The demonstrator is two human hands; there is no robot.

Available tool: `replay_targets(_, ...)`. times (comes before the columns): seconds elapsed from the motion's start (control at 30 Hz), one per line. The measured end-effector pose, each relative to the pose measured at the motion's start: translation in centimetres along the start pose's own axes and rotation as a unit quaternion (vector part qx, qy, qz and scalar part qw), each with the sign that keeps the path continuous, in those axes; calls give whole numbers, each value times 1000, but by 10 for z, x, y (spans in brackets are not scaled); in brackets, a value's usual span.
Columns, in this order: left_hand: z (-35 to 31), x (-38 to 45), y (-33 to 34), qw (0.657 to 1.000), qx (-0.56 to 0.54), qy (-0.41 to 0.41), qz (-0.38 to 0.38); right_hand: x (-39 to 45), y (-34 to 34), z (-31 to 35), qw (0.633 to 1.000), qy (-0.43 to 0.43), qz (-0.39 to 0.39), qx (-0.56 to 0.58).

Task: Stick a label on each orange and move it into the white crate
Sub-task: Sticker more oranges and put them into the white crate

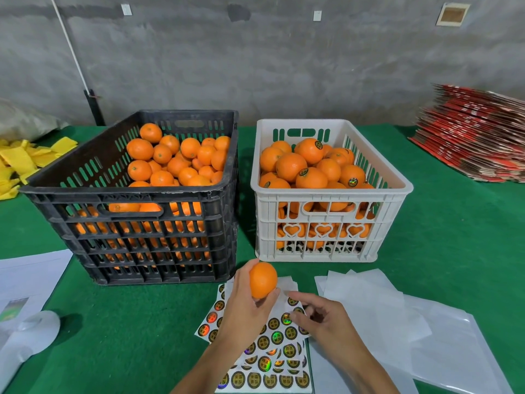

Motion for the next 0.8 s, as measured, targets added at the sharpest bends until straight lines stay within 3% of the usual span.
replay_targets(0.23, 3, 0, 0, 1000, 14, -8, 1, 1, 5, 1, 995, 41, -5, 88)
replay_targets(0.53, 1, 0, 0, 1000, 11, -5, 3, 2, -1, -3, 999, 19, 7, 34)
replay_targets(0.8, 1, 0, 0, 1000, 17, -1, 0, 2, 2, -1, 995, 45, 18, 91)
Point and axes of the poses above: each hand's wrist, its own x-axis towards the middle knuckle, its own y-axis out of the palm, z = x × y, the point moved 1 cm from there along x, towards the middle knuckle, and after that the axes turned 9 degrees about -z, right-handed, at the moved point
